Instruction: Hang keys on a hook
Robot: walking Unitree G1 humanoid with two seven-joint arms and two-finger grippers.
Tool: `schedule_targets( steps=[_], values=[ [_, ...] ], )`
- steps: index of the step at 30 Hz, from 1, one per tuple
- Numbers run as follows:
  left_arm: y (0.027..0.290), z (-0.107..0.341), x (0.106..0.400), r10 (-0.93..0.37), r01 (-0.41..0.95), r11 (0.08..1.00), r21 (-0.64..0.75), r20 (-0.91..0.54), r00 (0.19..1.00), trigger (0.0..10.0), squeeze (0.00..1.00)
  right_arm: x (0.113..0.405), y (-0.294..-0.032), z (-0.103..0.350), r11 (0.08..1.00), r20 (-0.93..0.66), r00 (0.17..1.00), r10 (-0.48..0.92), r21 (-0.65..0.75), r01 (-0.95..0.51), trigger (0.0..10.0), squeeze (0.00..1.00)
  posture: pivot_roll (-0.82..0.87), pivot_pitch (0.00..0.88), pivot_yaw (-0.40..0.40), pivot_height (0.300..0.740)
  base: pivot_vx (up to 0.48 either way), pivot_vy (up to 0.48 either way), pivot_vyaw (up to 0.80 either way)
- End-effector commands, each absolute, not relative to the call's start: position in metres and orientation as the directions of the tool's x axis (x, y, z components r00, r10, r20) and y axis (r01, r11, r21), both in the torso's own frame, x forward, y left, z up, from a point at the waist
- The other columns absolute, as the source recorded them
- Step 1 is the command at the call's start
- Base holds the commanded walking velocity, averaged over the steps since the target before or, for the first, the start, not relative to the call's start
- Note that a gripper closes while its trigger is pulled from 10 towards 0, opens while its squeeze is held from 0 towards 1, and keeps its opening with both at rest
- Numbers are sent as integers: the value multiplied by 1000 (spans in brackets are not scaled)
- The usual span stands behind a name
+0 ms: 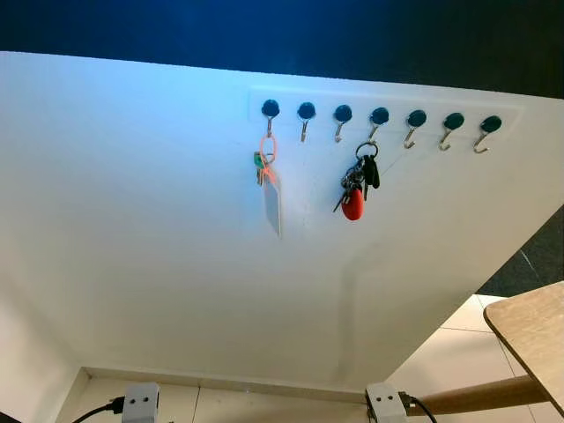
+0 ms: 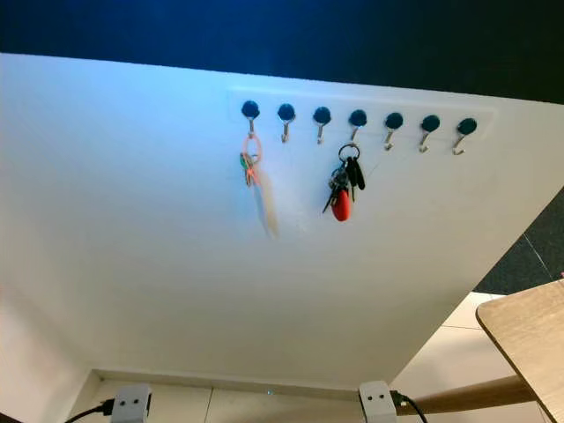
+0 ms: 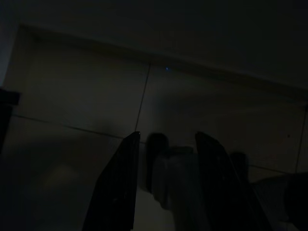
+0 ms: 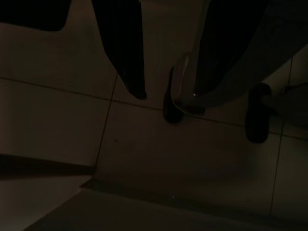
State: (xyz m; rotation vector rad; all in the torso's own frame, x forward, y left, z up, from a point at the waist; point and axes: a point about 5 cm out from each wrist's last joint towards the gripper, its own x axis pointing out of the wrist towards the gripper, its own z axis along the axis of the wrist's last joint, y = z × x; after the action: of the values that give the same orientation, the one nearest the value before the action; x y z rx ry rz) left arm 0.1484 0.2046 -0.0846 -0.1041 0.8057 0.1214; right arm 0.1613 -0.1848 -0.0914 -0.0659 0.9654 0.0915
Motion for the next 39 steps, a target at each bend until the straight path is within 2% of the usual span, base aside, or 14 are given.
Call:
schedule_targets(
  steps=[1,10,28,39],
  values=[
    [200,-87,144,56,-143,988,-58,-732,679,10000,0,159,-187,-92,995,-826,562,41,-15,-95,10000,0,40,57,-41,740,0,0,0],
    [202,-90,142,54,-143,988,-56,-743,667,10000,0,161,-186,-92,994,-821,570,44,-20,-105,10000,0,40,61,-45,740,-203,0,0],
    [202,-91,143,37,-117,992,-54,-750,660,10000,0,161,-185,-92,995,-819,572,40,-21,-99,10000,0,41,63,-41,740,-378,0,0],
    [202,-91,145,28,-80,996,-32,-758,651,10000,0,159,-185,-93,996,-823,567,38,-18,-92,10000,0,45,65,-40,740,0,0,0]
  ],
)
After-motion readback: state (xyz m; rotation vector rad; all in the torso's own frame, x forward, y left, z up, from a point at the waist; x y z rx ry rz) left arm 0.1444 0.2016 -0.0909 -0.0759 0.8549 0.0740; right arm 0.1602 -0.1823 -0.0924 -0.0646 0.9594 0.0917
